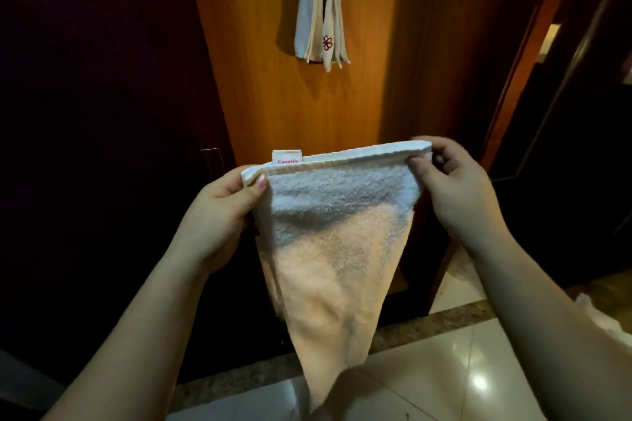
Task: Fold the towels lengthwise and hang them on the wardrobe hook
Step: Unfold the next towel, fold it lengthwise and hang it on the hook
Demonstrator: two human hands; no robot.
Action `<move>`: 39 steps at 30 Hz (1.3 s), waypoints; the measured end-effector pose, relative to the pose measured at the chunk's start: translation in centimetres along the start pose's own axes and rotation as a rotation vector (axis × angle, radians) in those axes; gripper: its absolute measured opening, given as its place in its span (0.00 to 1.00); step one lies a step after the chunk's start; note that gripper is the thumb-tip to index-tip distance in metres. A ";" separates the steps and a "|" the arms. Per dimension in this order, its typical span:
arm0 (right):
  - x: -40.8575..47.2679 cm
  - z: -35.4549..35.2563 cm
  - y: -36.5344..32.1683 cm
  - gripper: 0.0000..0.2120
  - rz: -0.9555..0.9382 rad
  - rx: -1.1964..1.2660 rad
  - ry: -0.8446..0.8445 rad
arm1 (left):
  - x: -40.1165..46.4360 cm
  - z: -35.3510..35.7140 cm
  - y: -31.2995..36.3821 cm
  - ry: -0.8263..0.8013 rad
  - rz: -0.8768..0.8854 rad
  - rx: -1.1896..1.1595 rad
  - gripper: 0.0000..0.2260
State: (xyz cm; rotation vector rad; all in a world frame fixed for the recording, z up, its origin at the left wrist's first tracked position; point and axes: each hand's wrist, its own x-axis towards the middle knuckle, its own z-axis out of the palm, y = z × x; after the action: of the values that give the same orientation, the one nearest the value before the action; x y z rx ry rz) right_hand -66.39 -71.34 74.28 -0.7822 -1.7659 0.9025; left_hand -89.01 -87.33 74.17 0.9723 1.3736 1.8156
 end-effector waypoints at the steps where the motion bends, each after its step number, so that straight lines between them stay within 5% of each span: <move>1: 0.0 0.3 0.0 0.05 -0.001 0.022 0.048 | -0.1 0.3 -0.1 0.005 0.006 -0.001 0.09; 8: 0.9 1.4 0.4 0.04 -0.206 0.015 0.301 | 0.0 2.2 0.5 0.045 0.107 0.002 0.11; 18: 1.5 1.1 0.3 0.08 -0.188 0.038 0.292 | 0.5 2.9 1.6 0.052 0.104 -0.096 0.10; 22: 1.6 0.9 0.5 0.10 -0.056 0.214 0.115 | 0.8 2.9 2.0 0.039 0.056 -0.134 0.10; 25: 1.5 0.6 2.6 0.35 0.217 0.561 -0.194 | 1.0 2.7 1.9 0.011 0.016 -0.107 0.10; 28: 0.9 0.7 4.6 0.37 0.422 0.685 -0.479 | 0.8 2.3 1.6 -0.020 0.007 -0.055 0.12; 32: 0.6 1.3 5.6 0.40 0.498 0.830 -0.404 | 0.4 1.5 1.2 -0.049 0.035 0.024 0.11; 39: 0.1 2.4 3.6 0.42 0.366 0.858 -0.363 | 0.4 -0.2 1.6 -0.021 0.089 0.041 0.10</move>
State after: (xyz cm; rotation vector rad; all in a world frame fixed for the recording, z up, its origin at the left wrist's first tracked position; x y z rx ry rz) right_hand -68.30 -69.91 70.72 -0.3743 -1.3150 1.9648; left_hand -89.46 -87.48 75.77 1.0867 1.3792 1.8438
